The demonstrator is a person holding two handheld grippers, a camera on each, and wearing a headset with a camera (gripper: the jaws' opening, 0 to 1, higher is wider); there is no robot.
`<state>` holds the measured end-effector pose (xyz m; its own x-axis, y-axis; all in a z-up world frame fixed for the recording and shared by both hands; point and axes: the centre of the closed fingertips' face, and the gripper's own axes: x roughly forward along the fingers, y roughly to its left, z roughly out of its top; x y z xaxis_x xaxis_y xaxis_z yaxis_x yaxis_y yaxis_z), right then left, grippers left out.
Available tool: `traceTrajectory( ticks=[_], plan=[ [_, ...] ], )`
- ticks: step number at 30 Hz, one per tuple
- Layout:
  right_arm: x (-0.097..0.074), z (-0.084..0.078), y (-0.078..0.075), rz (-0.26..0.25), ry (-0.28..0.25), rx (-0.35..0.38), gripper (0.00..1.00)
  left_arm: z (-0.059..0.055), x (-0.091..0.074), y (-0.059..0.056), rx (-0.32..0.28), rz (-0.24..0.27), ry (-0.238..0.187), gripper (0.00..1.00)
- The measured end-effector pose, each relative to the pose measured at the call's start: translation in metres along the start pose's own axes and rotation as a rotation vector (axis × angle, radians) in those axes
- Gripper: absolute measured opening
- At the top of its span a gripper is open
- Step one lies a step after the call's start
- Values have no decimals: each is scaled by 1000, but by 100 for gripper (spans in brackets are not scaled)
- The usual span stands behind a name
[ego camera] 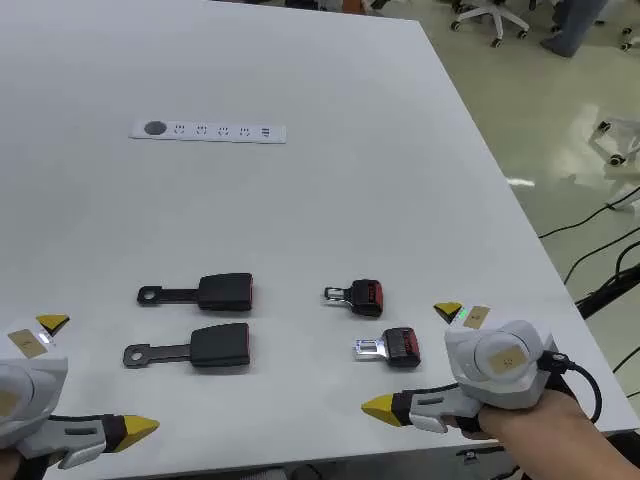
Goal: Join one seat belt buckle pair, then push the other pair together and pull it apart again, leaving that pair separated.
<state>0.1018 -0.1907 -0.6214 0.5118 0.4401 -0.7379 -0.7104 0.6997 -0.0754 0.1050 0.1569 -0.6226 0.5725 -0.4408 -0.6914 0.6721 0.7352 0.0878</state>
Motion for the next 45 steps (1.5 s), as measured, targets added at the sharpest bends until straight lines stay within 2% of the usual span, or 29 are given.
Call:
traceTrajectory(
  ticks=[2,11,14,18,27,29,36,42,45],
  plan=[
    [-6,2,2,0,2,-4,98,-1,-1,1,7,0,-2,100],
    [-10,-1,-1,9,-2,-6,96,2,-6,-3,-14,-18,-13,100],
    [-12,-1,1,11,-2,-6,96,0,-7,0,-8,-12,-15,100],
    [-12,-2,4,18,3,-8,95,6,-9,1,13,-7,-44,100],
    [-11,-1,3,19,3,-19,93,-1,-11,0,19,-16,-14,100],
    [-13,1,4,19,3,-23,93,0,-12,-1,7,-24,-14,100],
    [-12,-1,2,19,21,-46,92,-5,-14,1,-14,-22,26,95],
    [-7,-5,-2,19,29,-48,89,-4,-14,2,-8,-10,33,98],
    [-7,-5,-3,22,29,-49,87,-3,-15,3,-5,-15,23,98]
  ],
)
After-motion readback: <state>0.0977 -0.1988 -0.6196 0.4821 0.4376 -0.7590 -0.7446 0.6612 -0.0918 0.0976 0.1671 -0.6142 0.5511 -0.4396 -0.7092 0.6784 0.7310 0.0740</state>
